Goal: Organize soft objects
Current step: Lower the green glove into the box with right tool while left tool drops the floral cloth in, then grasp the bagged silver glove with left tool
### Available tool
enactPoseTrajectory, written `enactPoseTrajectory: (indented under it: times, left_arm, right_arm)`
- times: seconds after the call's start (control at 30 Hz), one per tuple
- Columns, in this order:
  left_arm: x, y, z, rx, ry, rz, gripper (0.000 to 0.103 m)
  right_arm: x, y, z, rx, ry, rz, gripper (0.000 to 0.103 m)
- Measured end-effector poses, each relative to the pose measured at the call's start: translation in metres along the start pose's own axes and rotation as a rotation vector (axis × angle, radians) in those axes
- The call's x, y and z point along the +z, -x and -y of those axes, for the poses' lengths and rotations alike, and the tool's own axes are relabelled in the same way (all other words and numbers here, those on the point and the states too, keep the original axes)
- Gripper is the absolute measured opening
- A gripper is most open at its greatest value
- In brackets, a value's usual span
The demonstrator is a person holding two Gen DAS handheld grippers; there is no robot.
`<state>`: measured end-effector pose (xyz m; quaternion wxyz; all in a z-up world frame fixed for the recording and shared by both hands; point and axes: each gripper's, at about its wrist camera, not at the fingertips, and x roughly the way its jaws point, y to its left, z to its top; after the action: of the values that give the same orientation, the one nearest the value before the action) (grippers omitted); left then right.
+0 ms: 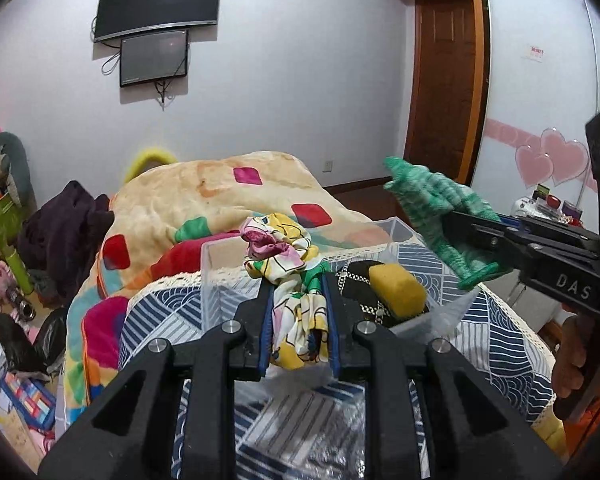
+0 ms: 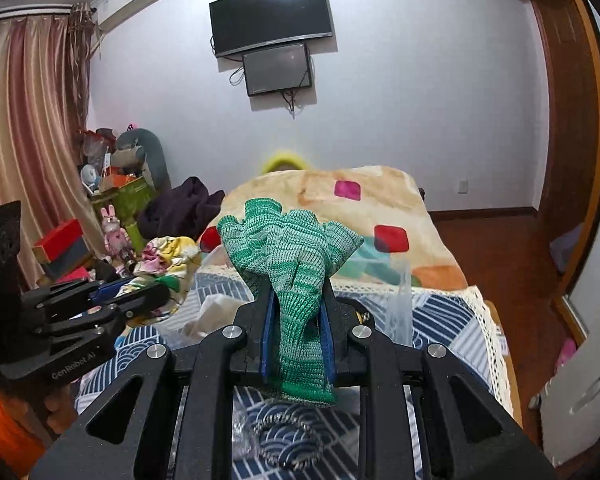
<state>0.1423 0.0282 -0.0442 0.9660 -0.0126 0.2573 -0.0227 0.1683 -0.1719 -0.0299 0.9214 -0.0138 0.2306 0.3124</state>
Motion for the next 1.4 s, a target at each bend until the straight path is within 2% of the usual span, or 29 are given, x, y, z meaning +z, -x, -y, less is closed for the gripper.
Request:
enactPoseTrajectory:
  times: [0.2, 0.4, 0.77, 0.8, 0.87, 0.97, 1.07, 1.13, 1.3, 1.4]
  left_arm:
    - [0.006, -0.025, 0.006, 0.003, -0.023, -0.026, 0.022]
    - [0.006, -0.057, 0.002, -0.05, 0.005, -0.112, 0.022]
    - [-0.001, -0.091, -0.002, 0.001, -0.006, -0.185, 0.023]
    - [-0.001, -0.091, -0.002, 0.006, -0.006, -0.185, 0.025]
    - [-0.001, -0.092, -0.004, 0.01, -0.001, -0.189, 0.037]
    - [-0.002, -0.091, -0.007, 0.015, 0.006, -0.189, 0.045]
    - [-0.002, -0.086, -0.009, 0.027, 0.007, -0.187, 0.056]
    - [-0.002, -0.082, -0.011, 0.026, 0.008, -0.18, 0.059]
    - [0.001, -0.062, -0.011, 0.025, 0.011, -0.142, 0.069]
    - [0.004, -0.046, -0.011, 0.024, 0.015, -0.111, 0.075]
  right_arm:
    - [0.005, -0.026, -0.002, -0.003, 0.013, -0.046, 0.018]
    - [0.001, -0.049, -0.001, 0.005, 0.013, -0.11, 0.018]
    - [-0.006, -0.086, 0.002, 0.012, 0.012, -0.239, 0.018]
    - [-0.007, -0.09, 0.002, 0.013, 0.013, -0.252, 0.018]
    - [-0.009, -0.097, 0.002, 0.013, 0.017, -0.281, 0.02]
    - [-0.013, -0.102, 0.001, 0.006, 0.028, -0.308, 0.02]
    - [-0.016, -0.098, 0.0, -0.007, 0.045, -0.318, 0.023]
    - [-0.015, -0.097, 0.001, -0.014, 0.052, -0.319, 0.026]
    - [-0.012, -0.084, 0.003, -0.031, 0.064, -0.292, 0.048]
    - [-0.01, -0.072, 0.0, -0.055, 0.091, -0.26, 0.052]
